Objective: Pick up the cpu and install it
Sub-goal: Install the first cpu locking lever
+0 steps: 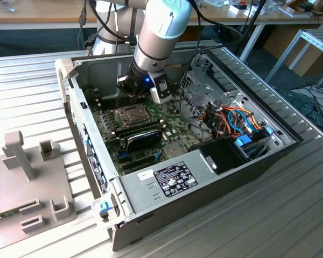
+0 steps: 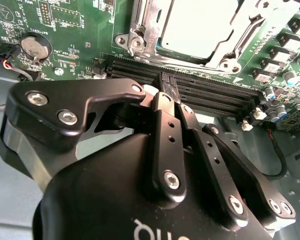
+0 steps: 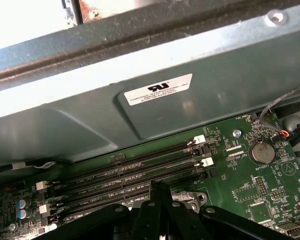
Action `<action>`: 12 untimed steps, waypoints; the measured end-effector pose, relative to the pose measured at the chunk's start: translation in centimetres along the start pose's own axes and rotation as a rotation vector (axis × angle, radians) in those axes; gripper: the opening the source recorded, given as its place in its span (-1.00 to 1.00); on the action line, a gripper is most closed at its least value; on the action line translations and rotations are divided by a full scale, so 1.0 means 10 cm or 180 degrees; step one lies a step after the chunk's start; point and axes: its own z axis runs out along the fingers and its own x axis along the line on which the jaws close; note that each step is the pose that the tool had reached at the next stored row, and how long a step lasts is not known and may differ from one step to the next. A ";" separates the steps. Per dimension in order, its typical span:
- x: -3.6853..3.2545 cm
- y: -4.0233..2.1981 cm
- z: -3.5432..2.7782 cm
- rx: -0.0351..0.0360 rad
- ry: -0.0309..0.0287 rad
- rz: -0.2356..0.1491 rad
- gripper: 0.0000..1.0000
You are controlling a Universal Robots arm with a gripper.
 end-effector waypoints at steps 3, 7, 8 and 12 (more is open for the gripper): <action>0.000 0.000 0.000 0.0000 0.0000 0.0000 -0.79; 0.005 0.018 -0.063 0.0002 -0.0001 0.0000 -0.79; 0.006 0.022 -0.076 0.0002 -0.0001 0.0000 -0.79; 0.010 0.038 -0.131 0.0003 -0.0001 0.0000 -0.79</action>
